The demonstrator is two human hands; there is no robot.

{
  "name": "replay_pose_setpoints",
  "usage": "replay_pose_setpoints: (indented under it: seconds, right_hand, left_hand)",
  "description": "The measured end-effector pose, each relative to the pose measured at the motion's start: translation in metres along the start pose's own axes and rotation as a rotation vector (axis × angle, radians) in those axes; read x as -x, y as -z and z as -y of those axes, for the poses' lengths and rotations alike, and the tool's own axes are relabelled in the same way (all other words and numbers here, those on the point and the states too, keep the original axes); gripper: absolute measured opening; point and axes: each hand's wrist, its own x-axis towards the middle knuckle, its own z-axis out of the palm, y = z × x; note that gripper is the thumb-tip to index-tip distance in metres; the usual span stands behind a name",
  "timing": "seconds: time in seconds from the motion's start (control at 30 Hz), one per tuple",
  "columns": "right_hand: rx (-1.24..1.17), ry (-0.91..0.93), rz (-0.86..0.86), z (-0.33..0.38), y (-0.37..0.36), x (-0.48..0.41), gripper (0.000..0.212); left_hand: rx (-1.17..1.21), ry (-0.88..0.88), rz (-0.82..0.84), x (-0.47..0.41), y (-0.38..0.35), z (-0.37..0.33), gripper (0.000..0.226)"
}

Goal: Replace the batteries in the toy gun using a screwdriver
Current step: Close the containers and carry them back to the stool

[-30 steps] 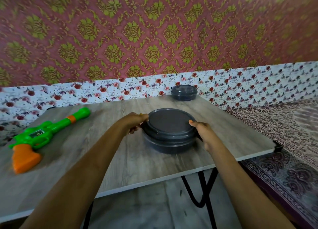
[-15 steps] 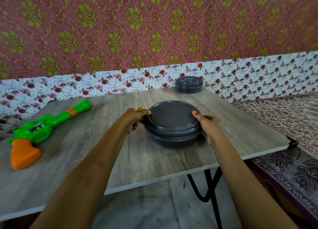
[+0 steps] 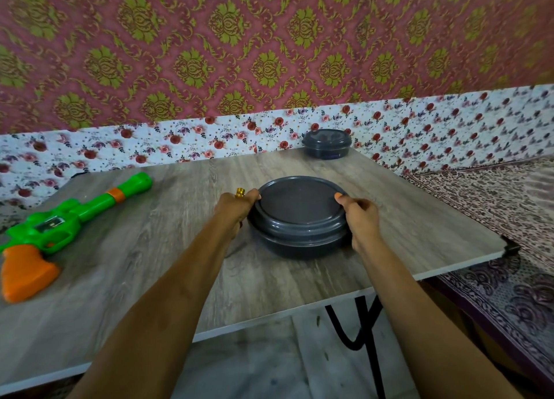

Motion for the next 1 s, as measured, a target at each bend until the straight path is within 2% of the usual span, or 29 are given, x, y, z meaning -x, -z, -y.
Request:
replay_pose_setpoints:
  seconds: [0.2, 0.3, 0.37, 0.53, 0.77, 0.9, 1.0]
  right_hand:
    - [0.088, 0.061, 0.054, 0.004, 0.007, 0.011, 0.037]
    - [0.152, -0.036, 0.184, 0.011, 0.013, 0.015, 0.063]
    - [0.166, -0.082, 0.283, 0.009, 0.016, 0.021, 0.077]
    - [0.105, 0.009, 0.258, -0.004, 0.015, 0.022, 0.065]
    - [0.062, 0.059, 0.239, -0.008, 0.013, 0.018, 0.054]
    - [0.057, 0.045, 0.254, -0.006, 0.012, 0.021, 0.056]
    - [0.057, 0.046, 0.270, -0.007, 0.010, 0.022, 0.061]
  left_hand:
    - [-0.220, -0.071, -0.030, 0.012, 0.003, -0.003, 0.054]
    - [-0.178, -0.002, 0.135, 0.021, 0.012, -0.007, 0.068]
    - [-0.150, 0.032, 0.254, 0.026, 0.017, -0.006, 0.070]
    - [-0.017, -0.018, 0.293, 0.029, 0.007, 0.004, 0.051]
    - [0.097, 0.016, 0.282, 0.022, 0.004, 0.008, 0.060]
    - [0.183, 0.042, 0.268, 0.032, 0.004, 0.008, 0.073]
    - [0.301, 0.066, 0.256, 0.034, 0.002, 0.009, 0.068]
